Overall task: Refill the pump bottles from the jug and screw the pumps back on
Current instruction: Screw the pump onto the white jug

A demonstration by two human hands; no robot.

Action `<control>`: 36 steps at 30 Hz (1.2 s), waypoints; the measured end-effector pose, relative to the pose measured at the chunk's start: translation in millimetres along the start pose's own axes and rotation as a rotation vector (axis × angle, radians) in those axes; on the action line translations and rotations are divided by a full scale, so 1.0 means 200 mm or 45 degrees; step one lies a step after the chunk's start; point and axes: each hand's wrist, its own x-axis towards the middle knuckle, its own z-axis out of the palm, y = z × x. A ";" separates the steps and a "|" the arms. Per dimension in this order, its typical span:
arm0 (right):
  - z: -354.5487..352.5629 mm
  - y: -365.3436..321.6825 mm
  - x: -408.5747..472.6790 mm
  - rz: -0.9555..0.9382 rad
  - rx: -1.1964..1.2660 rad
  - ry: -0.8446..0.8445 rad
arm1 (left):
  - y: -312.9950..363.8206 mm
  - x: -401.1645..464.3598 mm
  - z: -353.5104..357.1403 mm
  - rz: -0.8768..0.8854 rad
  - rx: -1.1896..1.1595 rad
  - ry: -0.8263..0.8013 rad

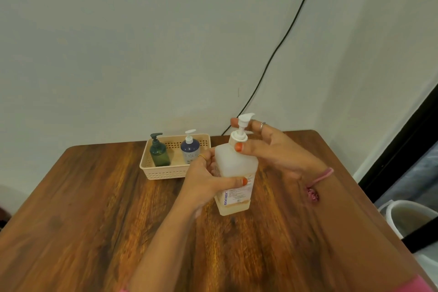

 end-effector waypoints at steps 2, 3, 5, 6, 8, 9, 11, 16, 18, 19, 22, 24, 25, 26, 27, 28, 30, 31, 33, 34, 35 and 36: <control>-0.03 -0.04 -0.02 -0.071 -0.132 -0.047 | 0.00 0.00 0.01 -0.004 -0.005 -0.013; -0.04 -0.06 -0.02 -0.104 -0.194 -0.058 | 0.00 0.01 0.01 -0.002 -0.006 -0.016; -0.06 -0.08 -0.02 -0.134 -0.223 -0.038 | 0.00 0.01 0.01 0.006 0.000 -0.015; -0.06 -0.08 -0.02 -0.147 -0.214 -0.006 | 0.00 0.02 0.02 0.011 0.004 -0.012; -0.05 -0.07 -0.02 -0.173 -0.186 0.077 | 0.01 0.02 0.02 0.017 0.008 -0.006; -0.04 -0.06 -0.02 -0.186 -0.165 0.124 | 0.01 0.02 0.02 0.016 0.002 -0.003; -0.01 -0.04 -0.01 -0.210 -0.120 0.219 | 0.01 0.02 0.02 0.009 -0.016 0.010; 0.06 0.02 0.00 -0.218 -0.211 0.423 | 0.00 0.03 0.03 -0.001 0.015 0.046; 0.04 0.02 0.00 -0.161 -0.298 0.382 | 0.00 0.03 0.02 0.005 0.031 0.042; 0.02 0.01 0.00 -0.127 -0.302 0.302 | 0.00 0.03 0.02 0.005 0.032 0.034; -0.03 -0.03 0.01 -0.114 -0.348 0.036 | 0.01 0.03 0.01 -0.004 0.034 0.005; -0.04 -0.05 0.00 -0.157 -0.418 -0.019 | 0.01 0.03 0.01 -0.004 0.034 0.000; -0.03 -0.04 0.00 -0.179 -0.423 0.013 | 0.02 0.03 0.01 -0.003 0.036 0.004; -0.02 -0.04 0.01 -0.196 -0.432 0.074 | 0.02 0.03 0.01 0.002 0.042 0.010; -0.01 -0.03 0.01 -0.206 -0.468 0.155 | 0.02 0.03 0.01 0.010 0.050 0.014; 0.01 -0.01 0.02 -0.207 -0.519 0.237 | 0.02 0.03 0.01 0.019 0.059 0.019; 0.04 0.02 0.03 -0.220 -0.579 0.381 | 0.02 0.03 0.01 0.028 0.074 0.026; 0.05 0.03 0.03 -0.219 -0.603 0.431 | 0.02 0.03 0.01 0.030 0.080 0.024; 0.04 0.01 0.03 -0.160 -0.646 0.390 | 0.01 0.03 0.01 0.029 0.079 0.015; 0.02 -0.01 0.02 -0.106 -0.604 0.266 | 0.01 0.03 0.01 0.022 0.067 0.013; 0.01 -0.02 0.02 -0.059 -0.517 0.120 | 0.01 0.04 0.00 0.014 0.050 0.013; 0.00 -0.04 0.01 -0.044 -0.450 0.014 | 0.01 0.04 0.00 0.008 0.037 0.010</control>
